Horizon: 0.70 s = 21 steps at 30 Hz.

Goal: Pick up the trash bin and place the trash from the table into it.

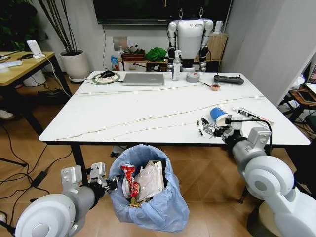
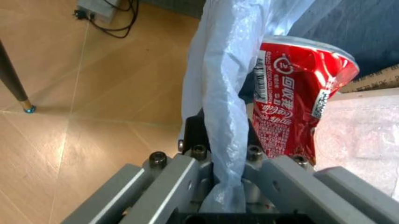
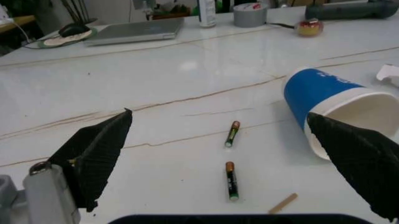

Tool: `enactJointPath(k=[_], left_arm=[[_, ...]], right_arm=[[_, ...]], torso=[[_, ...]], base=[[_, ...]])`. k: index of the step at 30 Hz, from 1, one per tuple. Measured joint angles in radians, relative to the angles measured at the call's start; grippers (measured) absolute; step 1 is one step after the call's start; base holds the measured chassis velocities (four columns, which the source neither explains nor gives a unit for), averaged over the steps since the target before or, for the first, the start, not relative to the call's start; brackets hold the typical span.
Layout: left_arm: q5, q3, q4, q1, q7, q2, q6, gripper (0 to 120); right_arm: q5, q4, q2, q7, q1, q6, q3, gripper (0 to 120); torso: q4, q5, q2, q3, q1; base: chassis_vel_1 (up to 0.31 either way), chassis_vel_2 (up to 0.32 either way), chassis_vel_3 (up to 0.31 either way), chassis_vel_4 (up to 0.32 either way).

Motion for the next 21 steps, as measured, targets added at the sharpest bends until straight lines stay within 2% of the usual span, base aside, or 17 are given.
enactJointPath(k=[9, 21], left_arm=[[0.007, 0.003, 0.0, 0.003, 0.0, -0.013, 0.0, 0], [0.012, 0.007, 0.0, 0.002, -0.001, -0.027, 0.0, 0]], right_arm=[[0.022, -0.077, -0.002, 0.026, 0.074, -0.038, -0.06, 98], [0.072, -0.111, 0.008, 0.057, 0.088, -0.042, -0.107, 64]], torso=[[-0.0005, 0.0005, 0.0, 0.0, 0.0], [-0.0004, 0.0004, 0.0, 0.0, 0.0]], base=[[0.0, 0.0, 0.0, 0.0], [0.0, 0.0, 0.0, 0.0]])
